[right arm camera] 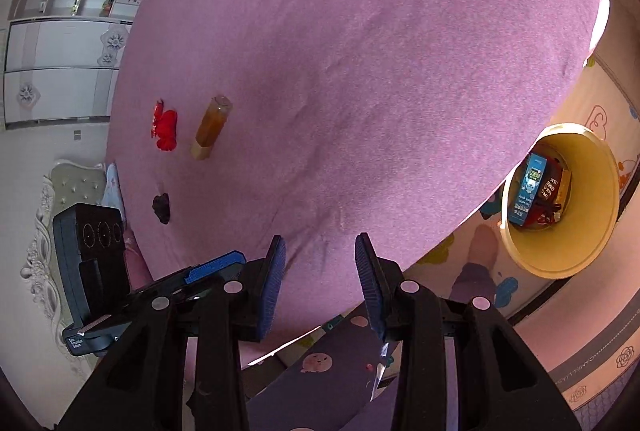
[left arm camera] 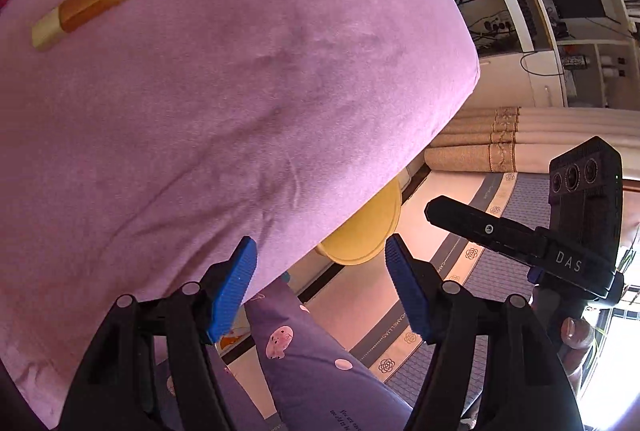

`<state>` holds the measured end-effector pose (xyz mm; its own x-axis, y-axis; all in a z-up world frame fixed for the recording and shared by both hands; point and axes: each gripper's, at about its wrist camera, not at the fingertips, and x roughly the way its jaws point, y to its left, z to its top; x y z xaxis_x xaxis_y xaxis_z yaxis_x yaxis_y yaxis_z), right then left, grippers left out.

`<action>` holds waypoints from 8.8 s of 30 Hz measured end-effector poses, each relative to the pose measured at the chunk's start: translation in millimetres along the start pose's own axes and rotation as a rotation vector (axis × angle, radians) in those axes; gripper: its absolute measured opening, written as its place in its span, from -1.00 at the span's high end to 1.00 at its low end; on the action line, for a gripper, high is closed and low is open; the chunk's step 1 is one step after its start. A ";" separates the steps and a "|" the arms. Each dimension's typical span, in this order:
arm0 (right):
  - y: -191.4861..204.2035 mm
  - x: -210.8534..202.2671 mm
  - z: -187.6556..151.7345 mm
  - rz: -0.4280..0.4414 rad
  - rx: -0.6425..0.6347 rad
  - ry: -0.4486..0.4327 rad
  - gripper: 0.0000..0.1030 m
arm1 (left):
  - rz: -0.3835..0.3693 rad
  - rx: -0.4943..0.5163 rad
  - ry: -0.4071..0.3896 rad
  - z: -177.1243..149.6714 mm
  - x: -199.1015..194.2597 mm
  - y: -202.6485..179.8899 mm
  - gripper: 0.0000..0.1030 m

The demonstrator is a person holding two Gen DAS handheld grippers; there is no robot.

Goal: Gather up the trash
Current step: 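Move both tools back over the bed toward the amber bottle, then grasp the amber glass bottle with the right tool while the left grasps the red sock, then carry the amber bottle and red sock toward the yellow bucket, then open both tools over the yellow bucket to drop bottle and sock, then move both tools back over the bed toward the dark sock and wrapper, then grasp the dark grey sock with the left tool while the right grasps the red snack wrapper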

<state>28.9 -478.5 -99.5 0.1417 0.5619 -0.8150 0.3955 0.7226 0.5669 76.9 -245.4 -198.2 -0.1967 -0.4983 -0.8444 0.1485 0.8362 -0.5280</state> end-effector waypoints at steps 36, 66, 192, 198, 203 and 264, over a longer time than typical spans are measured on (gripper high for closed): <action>172.5 198.0 101.2 -0.007 0.185 0.073 -0.25 | 0.062 -0.242 -0.136 91.1 -124.9 229.3 -0.39; 224.7 275.9 154.9 -0.092 -0.073 0.211 0.38 | 0.245 -0.120 -0.045 231.6 -119.8 313.9 -0.41; -209.7 -115.6 -44.5 0.014 0.344 -0.154 0.03 | -0.011 0.166 0.203 -28.3 131.0 -183.7 -0.40; -150.4 -91.6 -27.0 0.016 0.249 -0.114 0.03 | -0.030 0.104 0.130 -18.2 90.0 -137.4 -0.40; -95.5 -61.4 -17.7 0.015 0.172 -0.067 0.03 | -0.048 0.021 0.069 -14.4 51.6 -85.6 -0.40; 339.5 347.4 88.3 -0.049 -0.399 0.423 0.03 | 0.197 -0.686 -0.321 50.6 -172.8 473.8 -0.46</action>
<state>292.6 -73.5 -200.8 -0.2751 0.5766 -0.7693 0.0080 0.8016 0.5979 230.3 225.2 -307.1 0.0761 -0.2809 -0.9567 -0.5016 0.8185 -0.2802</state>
